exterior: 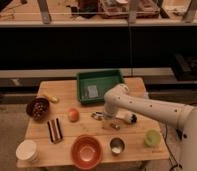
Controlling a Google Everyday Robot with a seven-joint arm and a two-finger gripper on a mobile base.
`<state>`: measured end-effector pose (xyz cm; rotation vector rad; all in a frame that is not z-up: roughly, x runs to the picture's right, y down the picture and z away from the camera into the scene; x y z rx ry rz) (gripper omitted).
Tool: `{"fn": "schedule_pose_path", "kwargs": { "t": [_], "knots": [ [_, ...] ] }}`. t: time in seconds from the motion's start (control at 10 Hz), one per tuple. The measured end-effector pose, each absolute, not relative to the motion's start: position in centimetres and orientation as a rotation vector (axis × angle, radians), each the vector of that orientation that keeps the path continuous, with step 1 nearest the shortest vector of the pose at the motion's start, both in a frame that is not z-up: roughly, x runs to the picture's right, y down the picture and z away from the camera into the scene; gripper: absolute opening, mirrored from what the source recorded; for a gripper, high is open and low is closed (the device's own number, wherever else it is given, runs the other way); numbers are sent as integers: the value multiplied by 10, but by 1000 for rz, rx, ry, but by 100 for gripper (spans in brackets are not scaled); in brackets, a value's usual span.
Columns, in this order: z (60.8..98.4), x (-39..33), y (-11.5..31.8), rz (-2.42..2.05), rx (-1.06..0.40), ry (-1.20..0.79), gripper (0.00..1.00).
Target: Place fork in paper cup
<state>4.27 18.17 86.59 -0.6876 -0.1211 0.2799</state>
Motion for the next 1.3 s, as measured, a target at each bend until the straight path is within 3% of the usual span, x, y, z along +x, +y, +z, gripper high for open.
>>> {"fn": "schedule_pose_path", "kwargs": {
  "t": [0.2, 0.3, 0.7, 0.8, 1.1, 1.3],
  "knots": [
    [869, 34, 177, 269, -686, -129, 49],
    [872, 29, 175, 263, -686, -133, 44],
    [882, 20, 171, 269, -700, -163, 5],
    [881, 18, 173, 270, -706, -166, 0],
    [874, 16, 167, 254, -685, -195, 0],
    [847, 10, 149, 236, -664, -266, 0]
  ]
}}
